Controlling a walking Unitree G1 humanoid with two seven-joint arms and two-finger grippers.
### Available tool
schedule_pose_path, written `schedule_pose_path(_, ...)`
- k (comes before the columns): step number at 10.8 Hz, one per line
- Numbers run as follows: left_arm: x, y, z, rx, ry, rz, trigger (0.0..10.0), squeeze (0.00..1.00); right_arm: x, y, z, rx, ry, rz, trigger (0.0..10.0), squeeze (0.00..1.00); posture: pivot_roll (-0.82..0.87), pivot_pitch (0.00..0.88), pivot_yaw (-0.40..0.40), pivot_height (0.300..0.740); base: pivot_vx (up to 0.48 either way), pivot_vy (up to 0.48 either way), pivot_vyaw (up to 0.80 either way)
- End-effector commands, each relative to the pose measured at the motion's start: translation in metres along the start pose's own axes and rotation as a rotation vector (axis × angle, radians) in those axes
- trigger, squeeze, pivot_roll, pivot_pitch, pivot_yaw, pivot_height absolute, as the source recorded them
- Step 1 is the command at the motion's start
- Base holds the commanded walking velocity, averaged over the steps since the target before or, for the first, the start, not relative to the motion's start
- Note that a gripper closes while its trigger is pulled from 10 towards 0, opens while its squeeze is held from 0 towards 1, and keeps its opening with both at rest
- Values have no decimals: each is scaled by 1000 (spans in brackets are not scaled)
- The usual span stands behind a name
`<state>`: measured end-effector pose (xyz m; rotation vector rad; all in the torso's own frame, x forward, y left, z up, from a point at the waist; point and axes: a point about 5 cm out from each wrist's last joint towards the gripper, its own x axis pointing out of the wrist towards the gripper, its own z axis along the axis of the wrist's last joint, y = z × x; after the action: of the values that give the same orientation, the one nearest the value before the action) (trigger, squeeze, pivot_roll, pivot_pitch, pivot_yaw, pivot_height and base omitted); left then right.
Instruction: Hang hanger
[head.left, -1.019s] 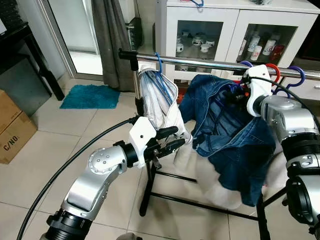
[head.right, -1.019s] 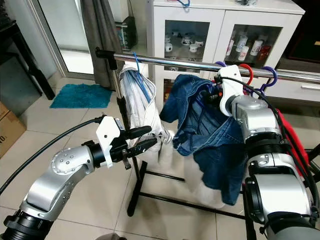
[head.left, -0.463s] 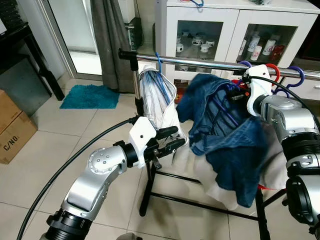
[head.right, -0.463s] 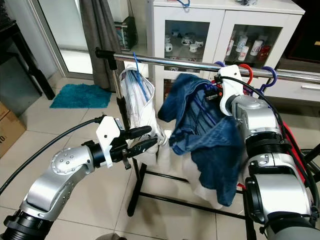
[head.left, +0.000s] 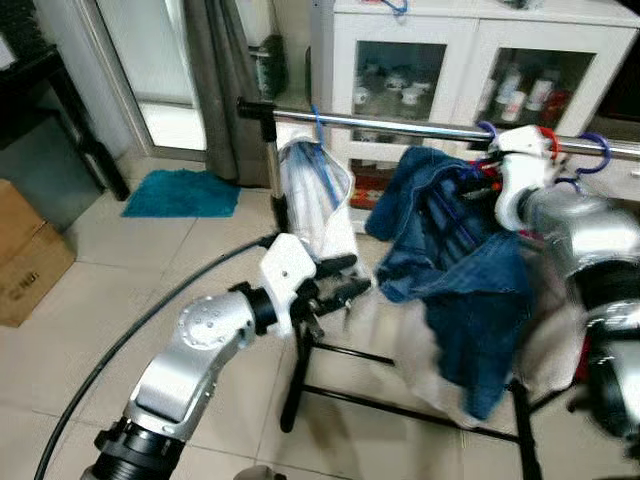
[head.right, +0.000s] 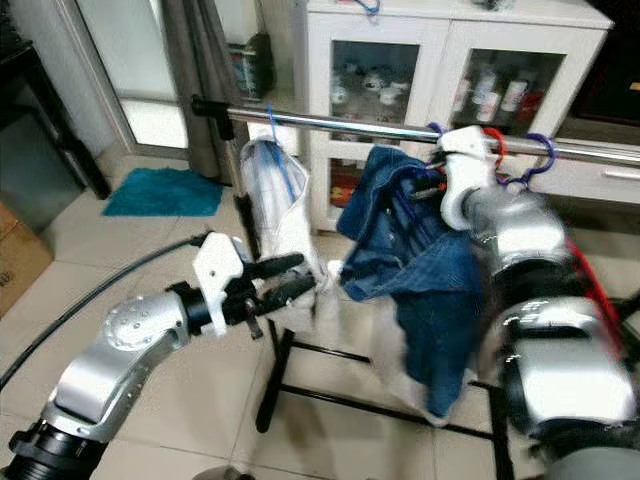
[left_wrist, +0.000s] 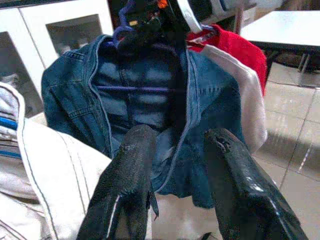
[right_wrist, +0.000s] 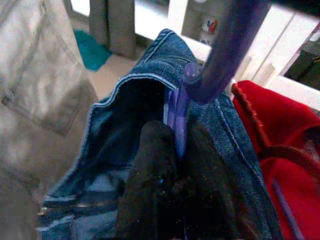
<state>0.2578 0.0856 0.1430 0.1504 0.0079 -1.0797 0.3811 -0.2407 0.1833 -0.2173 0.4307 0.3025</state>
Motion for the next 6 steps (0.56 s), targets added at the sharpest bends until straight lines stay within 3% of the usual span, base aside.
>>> schedule_pose_path(1, 0, 1, -2, 12, 20, -3, 10000, 0, 0, 2, 2, -13, 14, 21, 10000, 639, -91, 0, 57, 740, 0, 0, 0)
schedule_pose_path(2, -1, 0, -2, 11, 22, -2, 10000, 0, -2, 1, -2, -19, 43, 21, 10000, 1000, -88, 0, 53, 740, 0, 0, 0)
schedule_pose_path(4, -1, -1, -3, 5, 24, -11, 10000, 0, -5, -1, -8, -26, 80, 22, 10000, 1000, -90, 0, 54, 740, 0, 0, 0)
schedule_pose_path(6, 0, -1, -3, 6, 26, -19, 10000, 0, -6, -1, -9, 0, 68, 33, 10000, 0, -94, 0, 58, 740, 0, 0, 0)
